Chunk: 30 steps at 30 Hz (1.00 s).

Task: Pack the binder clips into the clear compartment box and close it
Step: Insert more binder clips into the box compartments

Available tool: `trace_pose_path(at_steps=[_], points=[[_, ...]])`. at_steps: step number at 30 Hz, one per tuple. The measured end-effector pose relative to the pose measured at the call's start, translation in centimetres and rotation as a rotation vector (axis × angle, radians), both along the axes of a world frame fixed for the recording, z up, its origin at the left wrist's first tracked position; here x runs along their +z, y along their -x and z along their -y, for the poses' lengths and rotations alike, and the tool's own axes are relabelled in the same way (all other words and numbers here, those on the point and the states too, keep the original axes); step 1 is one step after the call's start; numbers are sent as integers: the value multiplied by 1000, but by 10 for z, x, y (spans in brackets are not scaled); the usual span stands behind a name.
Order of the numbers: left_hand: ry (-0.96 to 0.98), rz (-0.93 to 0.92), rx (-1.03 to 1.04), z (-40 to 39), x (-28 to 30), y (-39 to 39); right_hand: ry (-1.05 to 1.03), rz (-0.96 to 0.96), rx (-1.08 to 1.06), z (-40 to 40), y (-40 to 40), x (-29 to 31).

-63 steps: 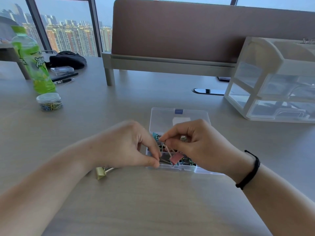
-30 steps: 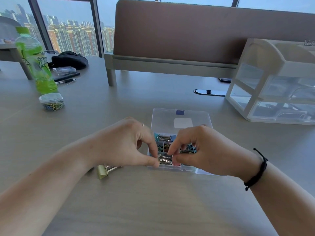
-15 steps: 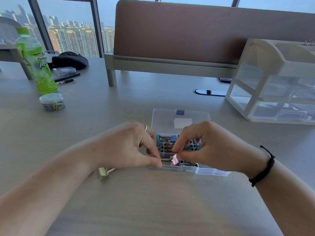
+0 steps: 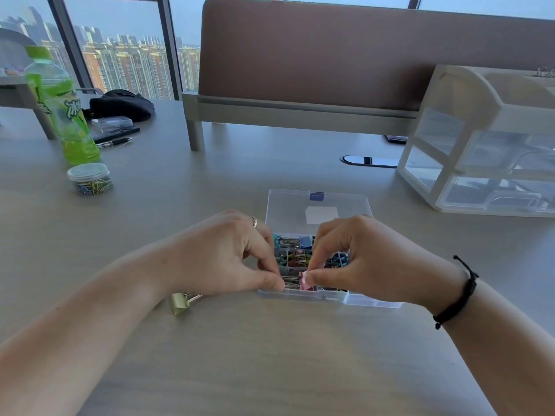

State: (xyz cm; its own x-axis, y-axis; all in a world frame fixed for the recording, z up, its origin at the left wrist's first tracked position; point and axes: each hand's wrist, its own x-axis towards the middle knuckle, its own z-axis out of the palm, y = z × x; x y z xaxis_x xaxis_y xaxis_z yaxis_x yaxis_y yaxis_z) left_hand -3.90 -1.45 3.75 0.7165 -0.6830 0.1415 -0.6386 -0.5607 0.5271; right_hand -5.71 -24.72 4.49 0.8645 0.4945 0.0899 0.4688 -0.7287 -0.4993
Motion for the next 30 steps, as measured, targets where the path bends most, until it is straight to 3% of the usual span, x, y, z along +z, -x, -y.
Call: trace_pose_path(at_steps=[30], points=[[-30, 25, -21, 6, -1, 7, 4, 44, 8, 2, 1, 0]])
